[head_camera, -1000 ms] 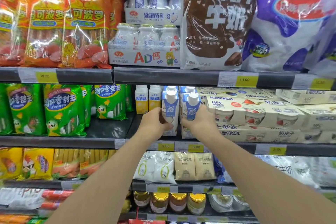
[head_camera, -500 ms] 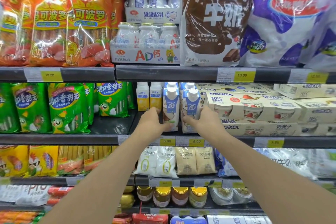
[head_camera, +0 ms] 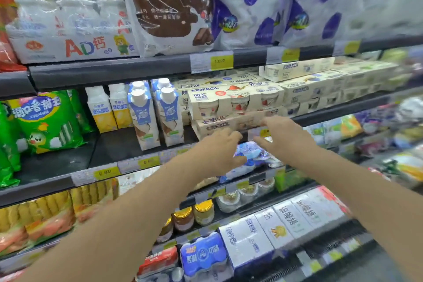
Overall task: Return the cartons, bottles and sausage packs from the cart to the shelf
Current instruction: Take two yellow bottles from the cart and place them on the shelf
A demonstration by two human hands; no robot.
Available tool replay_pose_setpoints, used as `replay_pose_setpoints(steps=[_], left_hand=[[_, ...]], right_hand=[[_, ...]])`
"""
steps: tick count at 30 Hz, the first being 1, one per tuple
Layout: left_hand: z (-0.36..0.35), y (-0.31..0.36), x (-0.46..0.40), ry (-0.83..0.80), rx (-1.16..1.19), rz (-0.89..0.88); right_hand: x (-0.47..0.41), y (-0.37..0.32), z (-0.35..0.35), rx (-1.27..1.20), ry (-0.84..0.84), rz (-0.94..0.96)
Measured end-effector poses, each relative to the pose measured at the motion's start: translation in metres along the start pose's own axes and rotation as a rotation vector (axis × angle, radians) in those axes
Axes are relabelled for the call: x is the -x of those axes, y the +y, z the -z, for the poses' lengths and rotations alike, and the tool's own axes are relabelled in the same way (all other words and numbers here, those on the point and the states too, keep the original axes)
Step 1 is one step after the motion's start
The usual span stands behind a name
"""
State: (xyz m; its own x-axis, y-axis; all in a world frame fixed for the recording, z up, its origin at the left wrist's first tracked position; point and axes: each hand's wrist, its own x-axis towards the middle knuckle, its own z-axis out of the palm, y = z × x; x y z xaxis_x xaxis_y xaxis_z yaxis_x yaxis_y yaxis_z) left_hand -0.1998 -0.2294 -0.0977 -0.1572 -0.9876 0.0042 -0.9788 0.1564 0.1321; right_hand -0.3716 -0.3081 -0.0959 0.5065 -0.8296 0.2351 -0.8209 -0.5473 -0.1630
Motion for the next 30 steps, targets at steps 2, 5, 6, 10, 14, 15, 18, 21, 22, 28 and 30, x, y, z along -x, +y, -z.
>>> replay_pose_setpoints(steps=[2,5,6,10,14,15,18,21,22,28,30], left_hand=[[-0.008,0.024,-0.025,-0.041,-0.079,-0.065],[-0.017,0.067,-0.066,-0.11,-0.118,-0.124],[-0.02,0.084,-0.079,-0.128,-0.115,-0.136],[-0.044,0.169,-0.129,-0.148,-0.111,-0.197],[-0.078,0.268,-0.169,-0.186,-0.12,-0.272],[-0.087,0.294,-0.177,-0.206,-0.136,-0.3],[-0.112,0.374,-0.199,-0.244,-0.127,-0.399],[-0.138,0.451,-0.217,-0.276,-0.093,-0.481],[-0.145,0.476,-0.221,-0.288,-0.092,-0.509],[-0.187,0.603,-0.242,-0.358,-0.107,-0.69],[-0.2,0.635,-0.251,-0.377,-0.107,-0.734]], right_hand=[[0.02,0.042,-0.002,0.156,-0.065,-0.033],[0.057,0.111,0.001,0.216,-0.124,-0.157],[0.072,0.134,0.005,0.212,-0.138,-0.217],[0.139,0.224,0.019,0.245,-0.198,-0.429],[0.211,0.309,0.038,0.217,-0.181,-0.555],[0.229,0.328,0.043,0.217,-0.189,-0.588],[0.284,0.387,0.054,0.228,-0.179,-0.689],[0.338,0.441,0.063,0.22,-0.18,-0.794],[0.355,0.456,0.066,0.209,-0.187,-0.83],[0.436,0.53,0.07,0.154,-0.189,-1.033],[0.45,0.55,0.065,0.14,-0.196,-1.084]])
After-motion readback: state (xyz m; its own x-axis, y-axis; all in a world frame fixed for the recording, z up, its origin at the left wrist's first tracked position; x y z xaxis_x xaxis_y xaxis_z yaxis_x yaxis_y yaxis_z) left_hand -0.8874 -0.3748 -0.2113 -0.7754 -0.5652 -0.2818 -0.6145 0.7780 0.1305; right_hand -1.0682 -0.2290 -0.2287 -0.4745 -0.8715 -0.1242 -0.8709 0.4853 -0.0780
